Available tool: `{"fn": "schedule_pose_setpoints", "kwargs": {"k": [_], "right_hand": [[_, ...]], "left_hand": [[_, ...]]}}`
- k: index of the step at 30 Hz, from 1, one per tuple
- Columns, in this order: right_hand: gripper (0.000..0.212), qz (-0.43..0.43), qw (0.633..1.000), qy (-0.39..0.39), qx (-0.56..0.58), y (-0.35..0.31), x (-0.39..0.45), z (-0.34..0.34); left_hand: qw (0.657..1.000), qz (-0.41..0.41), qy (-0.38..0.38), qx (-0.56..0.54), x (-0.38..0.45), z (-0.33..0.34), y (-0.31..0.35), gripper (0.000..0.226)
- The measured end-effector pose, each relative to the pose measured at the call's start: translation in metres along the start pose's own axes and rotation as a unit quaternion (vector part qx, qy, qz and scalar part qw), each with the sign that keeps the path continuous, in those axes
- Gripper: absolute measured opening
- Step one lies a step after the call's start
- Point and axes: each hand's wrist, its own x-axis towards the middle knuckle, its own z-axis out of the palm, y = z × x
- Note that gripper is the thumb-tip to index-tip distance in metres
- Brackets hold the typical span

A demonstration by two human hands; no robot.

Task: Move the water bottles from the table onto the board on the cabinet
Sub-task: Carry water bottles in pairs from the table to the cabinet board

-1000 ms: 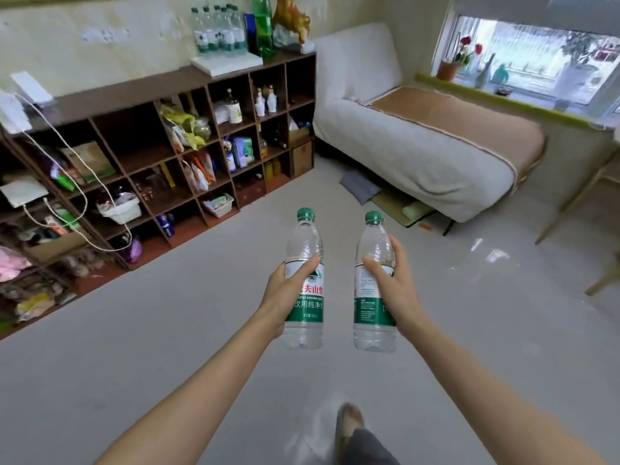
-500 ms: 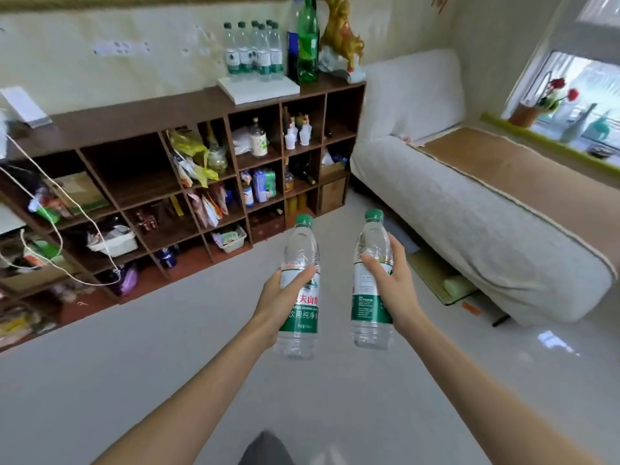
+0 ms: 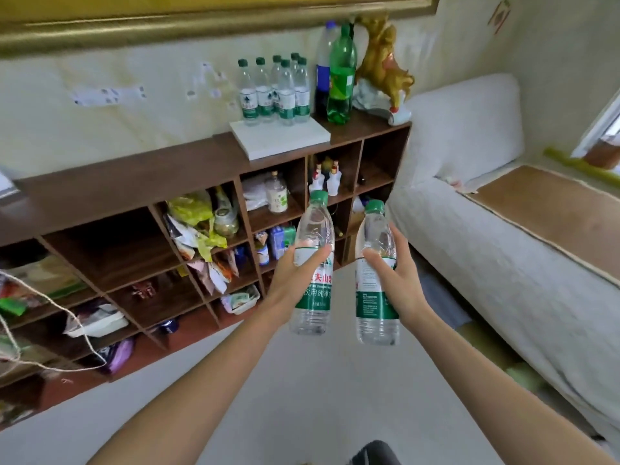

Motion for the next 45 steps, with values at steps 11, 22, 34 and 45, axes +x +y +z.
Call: {"fn": "schedule_pose_setpoints", "kwargs": {"k": [11, 22, 34, 45], "right_hand": [[0.069, 0.015, 0.997, -0.076, -0.013, 0.013, 0.29, 0.062], [0.07, -0.087, 0.973, -0.204, -0.062, -0.047, 0.523, 0.173], [0.08, -0.166, 0.954, -0.227, -0.102, -0.076, 0.658, 0.261], [0.082, -0.18, 0.962, -0.186, -0.089, -0.052, 0.706, 0.269]], "left_hand": [[0.996, 0.016, 0.068, 0.048, 0.246, -0.032, 0.05, 0.044], [0.967, 0.1, 0.235, -0.016, 0.436, -0.111, 0.121, 0.04], [0.965, 0.175, 0.192, -0.031, 0.588, -0.184, 0.179, 0.05], [0.961, 0.176, 0.209, 0.043, 0.646, -0.186, 0.156, 0.059]]}}
